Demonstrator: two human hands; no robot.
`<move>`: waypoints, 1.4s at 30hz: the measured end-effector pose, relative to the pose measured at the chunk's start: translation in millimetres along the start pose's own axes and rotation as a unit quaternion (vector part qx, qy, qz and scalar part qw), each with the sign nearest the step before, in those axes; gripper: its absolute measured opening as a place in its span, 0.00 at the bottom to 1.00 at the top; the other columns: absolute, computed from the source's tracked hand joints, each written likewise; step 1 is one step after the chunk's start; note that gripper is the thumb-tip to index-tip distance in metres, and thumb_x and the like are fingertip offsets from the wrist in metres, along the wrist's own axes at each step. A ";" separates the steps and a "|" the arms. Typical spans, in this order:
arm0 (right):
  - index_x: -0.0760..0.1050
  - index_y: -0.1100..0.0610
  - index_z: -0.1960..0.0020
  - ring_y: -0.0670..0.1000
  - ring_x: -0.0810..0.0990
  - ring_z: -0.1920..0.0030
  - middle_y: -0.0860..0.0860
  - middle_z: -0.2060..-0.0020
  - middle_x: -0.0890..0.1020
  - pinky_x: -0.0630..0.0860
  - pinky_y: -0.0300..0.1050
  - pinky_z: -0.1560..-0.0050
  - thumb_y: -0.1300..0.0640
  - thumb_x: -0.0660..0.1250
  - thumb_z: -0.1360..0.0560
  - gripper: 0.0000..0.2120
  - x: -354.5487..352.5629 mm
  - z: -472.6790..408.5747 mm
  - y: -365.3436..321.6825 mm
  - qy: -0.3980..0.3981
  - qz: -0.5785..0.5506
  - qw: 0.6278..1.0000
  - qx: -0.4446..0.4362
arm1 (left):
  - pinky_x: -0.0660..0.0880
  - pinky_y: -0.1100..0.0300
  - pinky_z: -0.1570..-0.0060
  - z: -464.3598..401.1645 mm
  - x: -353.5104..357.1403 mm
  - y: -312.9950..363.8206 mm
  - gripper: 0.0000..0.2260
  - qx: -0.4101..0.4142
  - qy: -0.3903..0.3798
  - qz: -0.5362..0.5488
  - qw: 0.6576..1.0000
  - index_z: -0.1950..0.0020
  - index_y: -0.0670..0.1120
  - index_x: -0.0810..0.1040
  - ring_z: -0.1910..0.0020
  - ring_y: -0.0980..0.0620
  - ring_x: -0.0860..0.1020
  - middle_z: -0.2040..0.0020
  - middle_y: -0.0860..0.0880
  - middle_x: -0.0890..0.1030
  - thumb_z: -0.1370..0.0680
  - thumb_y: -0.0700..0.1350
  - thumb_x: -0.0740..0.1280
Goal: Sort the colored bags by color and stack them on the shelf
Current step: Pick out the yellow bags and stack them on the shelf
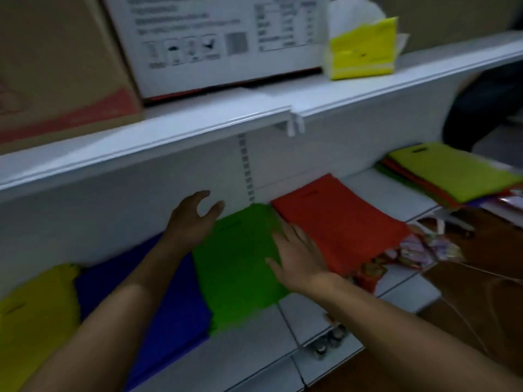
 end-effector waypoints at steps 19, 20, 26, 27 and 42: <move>0.52 0.53 0.22 0.58 0.56 0.25 0.53 0.23 0.54 0.61 0.55 0.30 0.41 0.59 0.21 0.33 -154.0 48.3 341.4 0.096 0.037 0.972 0.214 | 0.69 0.55 0.37 -83.3 297.1 277.6 0.24 0.173 -0.123 0.034 0.977 0.29 0.50 0.70 0.34 0.50 0.71 0.29 0.48 0.71 0.23 0.57 0.65; 0.52 0.53 0.22 0.58 0.56 0.25 0.53 0.23 0.54 0.62 0.56 0.30 0.41 0.59 0.21 0.33 -158.8 42.5 356.5 0.092 0.038 0.970 0.222 | 0.70 0.55 0.37 -97.1 310.4 285.2 0.24 0.168 -0.129 0.041 0.976 0.29 0.50 0.71 0.34 0.50 0.71 0.30 0.48 0.71 0.23 0.57 0.65; 0.53 0.55 0.22 0.61 0.56 0.25 0.58 0.23 0.56 0.63 0.59 0.30 0.43 0.61 0.21 0.34 -189.8 15.0 447.3 0.097 0.020 0.957 0.273 | 0.71 0.53 0.38 -167.3 385.8 317.7 0.23 0.158 -0.177 0.050 0.970 0.30 0.50 0.71 0.35 0.48 0.72 0.31 0.47 0.72 0.23 0.56 0.66; 0.53 0.56 0.22 0.61 0.56 0.24 0.59 0.23 0.56 0.63 0.59 0.30 0.43 0.62 0.21 0.35 -192.7 11.2 462.0 0.097 0.013 0.955 0.280 | 0.71 0.52 0.38 -177.4 397.7 320.7 0.23 0.152 -0.184 0.047 0.970 0.30 0.50 0.71 0.35 0.47 0.72 0.30 0.47 0.72 0.23 0.55 0.66; 0.49 0.55 0.21 0.60 0.48 0.22 0.57 0.22 0.50 0.55 0.58 0.25 0.42 0.59 0.20 0.35 -187.3 -80.9 691.6 -0.012 -0.043 0.953 0.299 | 0.71 0.48 0.37 -252.5 579.3 322.2 0.26 -0.069 -0.214 0.027 0.974 0.27 0.41 0.66 0.34 0.42 0.71 0.31 0.40 0.71 0.22 0.48 0.68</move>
Point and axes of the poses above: each hand's wrist, its own z-axis away from the middle knuckle, its own x-axis out of the palm, y = z × x, the point moved 4 cm from there along -z, towards the middle knuckle
